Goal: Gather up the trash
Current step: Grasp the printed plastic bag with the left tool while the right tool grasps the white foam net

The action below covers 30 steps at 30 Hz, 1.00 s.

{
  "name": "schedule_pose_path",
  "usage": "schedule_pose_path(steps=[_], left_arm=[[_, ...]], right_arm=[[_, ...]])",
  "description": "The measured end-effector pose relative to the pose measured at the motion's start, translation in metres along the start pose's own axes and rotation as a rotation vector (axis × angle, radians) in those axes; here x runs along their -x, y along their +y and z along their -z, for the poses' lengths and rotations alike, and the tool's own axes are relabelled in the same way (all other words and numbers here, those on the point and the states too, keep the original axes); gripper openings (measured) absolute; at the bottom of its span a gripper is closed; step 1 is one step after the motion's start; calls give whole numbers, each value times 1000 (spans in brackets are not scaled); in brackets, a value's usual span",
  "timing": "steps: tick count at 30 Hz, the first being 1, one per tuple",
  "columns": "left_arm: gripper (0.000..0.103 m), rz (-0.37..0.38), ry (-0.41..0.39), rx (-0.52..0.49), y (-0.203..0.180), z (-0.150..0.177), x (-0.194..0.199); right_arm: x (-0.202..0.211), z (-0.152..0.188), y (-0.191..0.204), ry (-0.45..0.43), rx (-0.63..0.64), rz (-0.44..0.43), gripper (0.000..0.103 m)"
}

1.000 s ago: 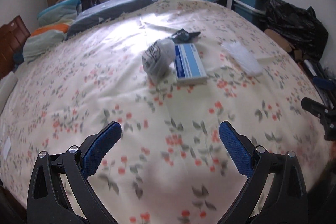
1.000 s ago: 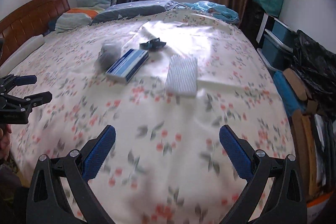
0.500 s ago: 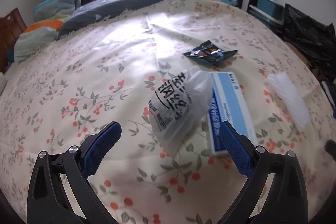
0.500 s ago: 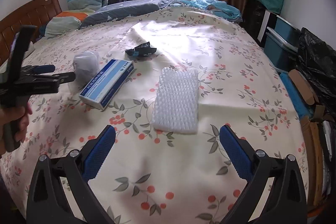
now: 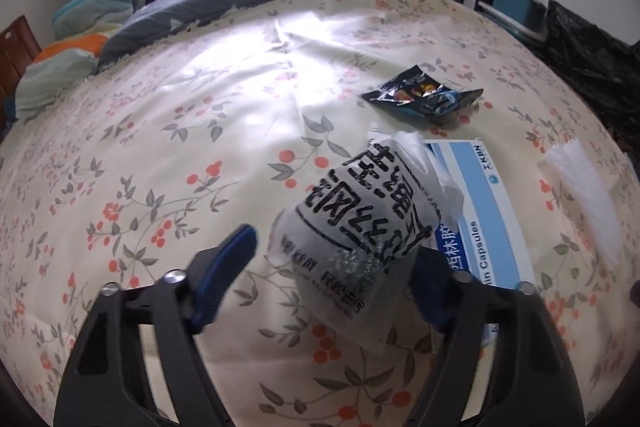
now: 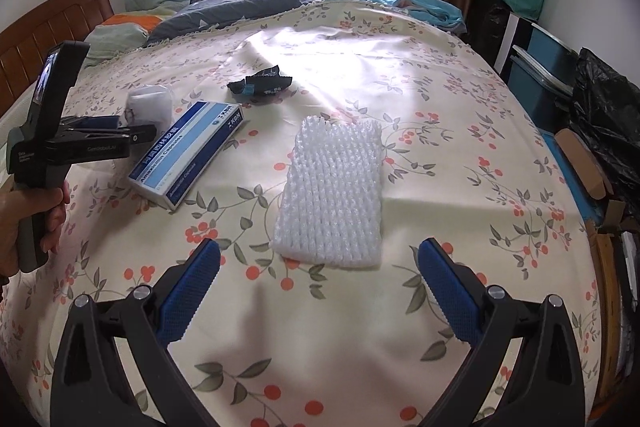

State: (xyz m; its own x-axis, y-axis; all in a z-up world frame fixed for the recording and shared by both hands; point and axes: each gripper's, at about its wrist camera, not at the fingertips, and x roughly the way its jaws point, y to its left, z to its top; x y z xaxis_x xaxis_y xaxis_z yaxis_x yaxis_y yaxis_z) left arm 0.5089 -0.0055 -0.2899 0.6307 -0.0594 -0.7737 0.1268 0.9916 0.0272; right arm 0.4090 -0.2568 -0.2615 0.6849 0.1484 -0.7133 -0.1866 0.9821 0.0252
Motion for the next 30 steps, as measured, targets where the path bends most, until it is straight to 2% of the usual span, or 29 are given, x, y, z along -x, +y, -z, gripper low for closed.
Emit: schedule_pose_path(steps=[6, 16, 18, 22, 26, 27, 28, 30], left_arm=[[64, 2, 8, 0, 0, 3, -10], [52, 7, -1, 0, 1, 3, -9], [51, 7, -3, -1, 1, 3, -9], [50, 6, -5, -6, -1, 4, -8], [49, 4, -4, -10, -1, 5, -6], [49, 4, -4, -10, -1, 5, -5], [49, 3, -4, -9, -1, 6, -3], [49, 2, -2, -7, -1, 9, 0]], right_arm=[[-21, -17, 2, -2, 4, 11, 98], [-62, -35, -4, 33, -18, 51, 98], [-68, -36, -4, 44, -17, 52, 92], [-73, -34, -5, 68, -9, 36, 59], [-70, -33, -2, 54, 9, 20, 38], [-67, -32, -1, 46, 13, 21, 29], [-63, -33, 0, 34, 15, 16, 25], [-57, -32, 1, 28, 14, -2, 23]])
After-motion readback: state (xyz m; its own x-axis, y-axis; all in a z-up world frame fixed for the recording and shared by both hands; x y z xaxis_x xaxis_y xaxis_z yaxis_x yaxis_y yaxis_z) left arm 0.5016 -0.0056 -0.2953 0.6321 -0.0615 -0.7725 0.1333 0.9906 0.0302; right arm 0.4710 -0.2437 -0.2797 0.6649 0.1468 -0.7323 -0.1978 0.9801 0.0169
